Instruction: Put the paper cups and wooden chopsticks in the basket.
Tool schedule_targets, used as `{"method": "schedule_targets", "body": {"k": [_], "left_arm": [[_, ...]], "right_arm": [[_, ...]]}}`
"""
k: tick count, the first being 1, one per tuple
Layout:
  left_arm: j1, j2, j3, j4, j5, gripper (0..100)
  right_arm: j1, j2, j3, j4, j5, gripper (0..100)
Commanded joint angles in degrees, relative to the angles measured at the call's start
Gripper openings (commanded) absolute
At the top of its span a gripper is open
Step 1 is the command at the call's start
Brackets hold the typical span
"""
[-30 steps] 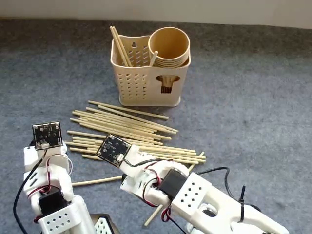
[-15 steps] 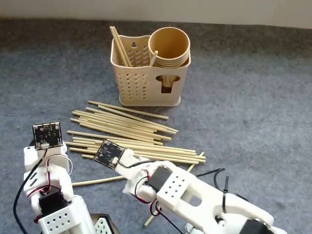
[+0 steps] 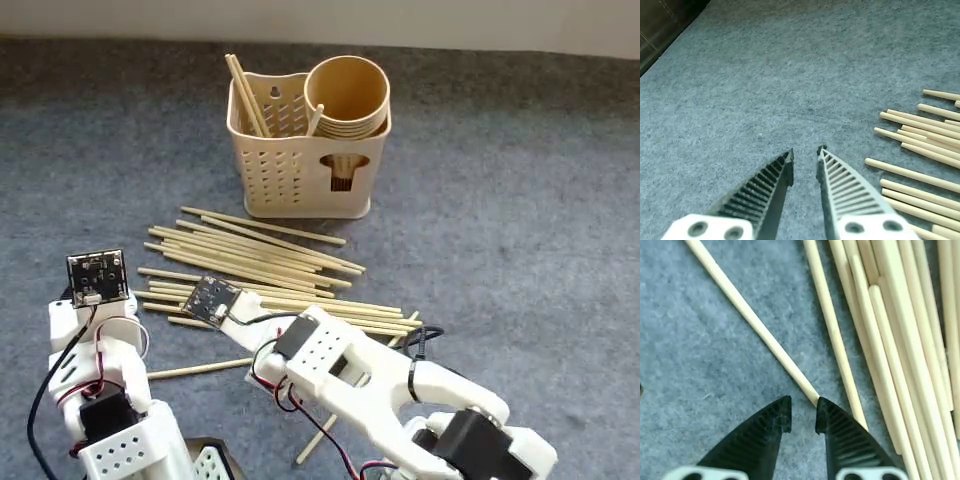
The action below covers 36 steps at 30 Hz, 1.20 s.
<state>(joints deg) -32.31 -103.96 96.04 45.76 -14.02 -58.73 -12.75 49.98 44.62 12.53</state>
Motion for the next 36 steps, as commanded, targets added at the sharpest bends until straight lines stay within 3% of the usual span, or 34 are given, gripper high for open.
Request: {"method": "schedule_targets", "body": {"k": [1,17,21,23,36], "left_arm": [[1.45,-0.13,1.01,-1.32,0.53,10],[1.45,-0.13,1.01,-1.32,0.53,10],[1.45,-0.13,1.01,-1.32,0.44,10],[1.45,-0.13,1.01,-1.32,0.44,10],[1.45,-0.13,1.01,-1.32,0.35,10]], "right_arm": [[0.66,3.82,-4.09,-0.66,0.7,10.3],[1.19,4.7,-4.7,-0.84,0.79,9.6],[1.45,4.53,-4.53,0.04,4.57,0.3],[1.45,4.09,-4.62,4.09,8.09,0.8],[1.45,2.77,-5.14,19.12,8.79,0.6]]}}
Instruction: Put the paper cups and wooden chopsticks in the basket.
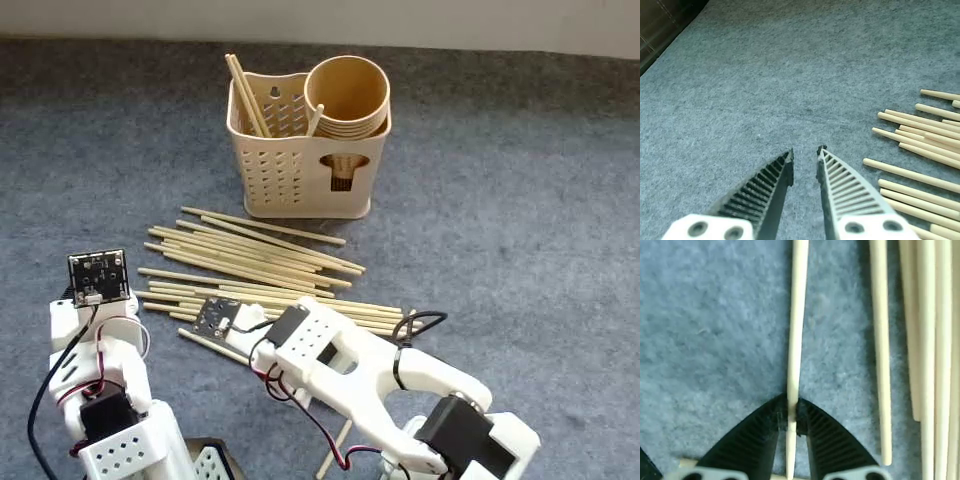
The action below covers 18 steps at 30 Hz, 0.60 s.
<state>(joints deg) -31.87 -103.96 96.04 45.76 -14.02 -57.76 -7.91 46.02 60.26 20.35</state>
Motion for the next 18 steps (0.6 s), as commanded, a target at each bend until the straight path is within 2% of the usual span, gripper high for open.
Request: {"method": "schedule_targets", "body": {"k": [1,7,10,14,18], "left_arm": [[1.01,-0.13,1.01,-1.32,0.35,10],[1.01,-0.13,1.01,-1.32,0.35,10],[1.01,-0.13,1.01,-1.32,0.35,10],[1.01,-0.13,1.01,-1.32,0.35,10],[1.01,-0.13,1.01,-1.32,0.35,10]], "right_arm": [[0.48,-3.38,-1.19,4.44,0.97,0.6],[4.62,-13.41,0.22,7.96,1.05,0.6],[8.84,-17.19,2.51,8.57,4.92,0.6],[15.87,-19.03,4.35,8.57,8.35,0.6],[17.45,-19.03,4.62,8.66,8.62,1.8]]}}
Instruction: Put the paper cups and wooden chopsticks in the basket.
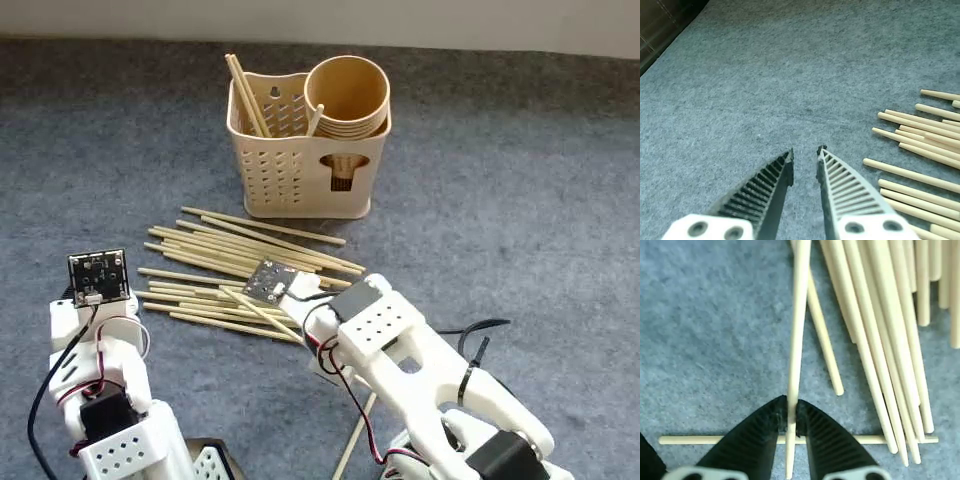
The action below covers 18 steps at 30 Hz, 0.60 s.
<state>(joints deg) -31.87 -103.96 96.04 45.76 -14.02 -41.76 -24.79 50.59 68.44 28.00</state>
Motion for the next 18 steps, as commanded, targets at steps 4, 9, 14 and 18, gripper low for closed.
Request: {"method": "schedule_targets", "body": {"k": [4,9,14,18], "left_arm": [[1.01,-0.13,1.01,-1.32,0.35,10],[1.01,-0.13,1.01,-1.32,0.35,10],[1.01,-0.13,1.01,-1.32,0.35,10],[1.01,-0.13,1.01,-1.32,0.35,10]], "right_arm": [[1.63,-2.15,1.36,0.48,0.97,10.4],[1.36,-2.68,0.84,0.48,0.62,11.3],[0.4,-2.77,0.75,-0.31,-1.41,11.2],[-5.14,-2.77,0.75,-4.35,-6.95,11.2]]}}
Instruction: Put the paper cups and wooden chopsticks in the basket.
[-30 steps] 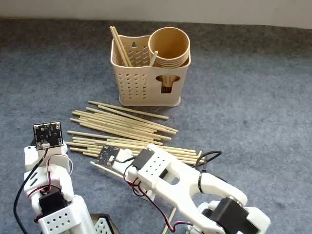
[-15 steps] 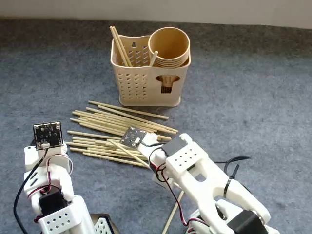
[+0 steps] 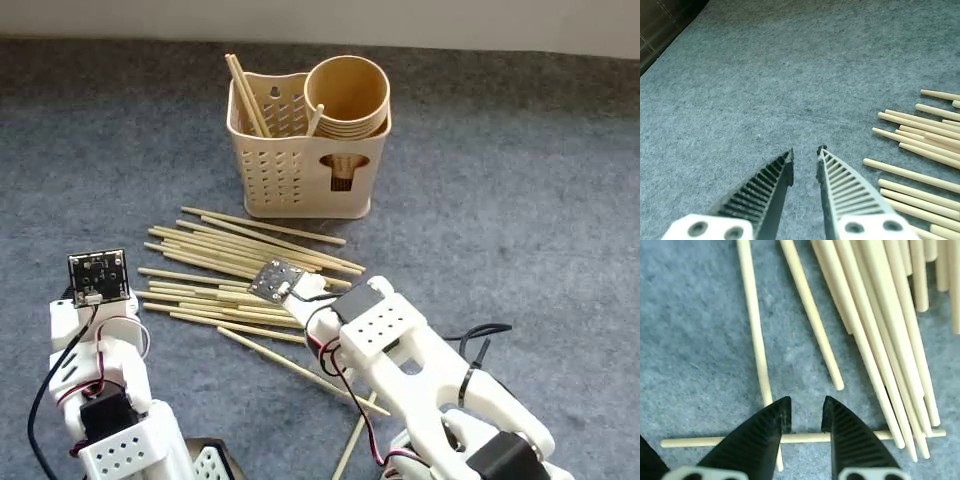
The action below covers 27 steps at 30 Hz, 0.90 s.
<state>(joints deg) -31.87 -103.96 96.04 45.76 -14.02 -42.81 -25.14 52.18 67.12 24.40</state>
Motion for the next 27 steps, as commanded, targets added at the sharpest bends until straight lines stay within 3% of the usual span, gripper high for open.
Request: {"method": "schedule_targets", "body": {"k": [1,6,11,27], "left_arm": [[1.01,-0.13,1.01,-1.32,0.35,10],[1.01,-0.13,1.01,-1.32,0.35,10],[1.01,-0.13,1.01,-1.32,0.35,10],[1.01,-0.13,1.01,-1.32,0.35,10]], "right_arm": [[-5.67,-2.42,-0.84,-4.0,-4.48,11.2],[-12.0,-1.71,-0.66,-11.82,-9.58,11.2],[-13.67,-1.63,-0.13,-22.29,-11.16,11.2],[-13.93,0.22,0.48,-24.31,-11.16,11.2]]}}
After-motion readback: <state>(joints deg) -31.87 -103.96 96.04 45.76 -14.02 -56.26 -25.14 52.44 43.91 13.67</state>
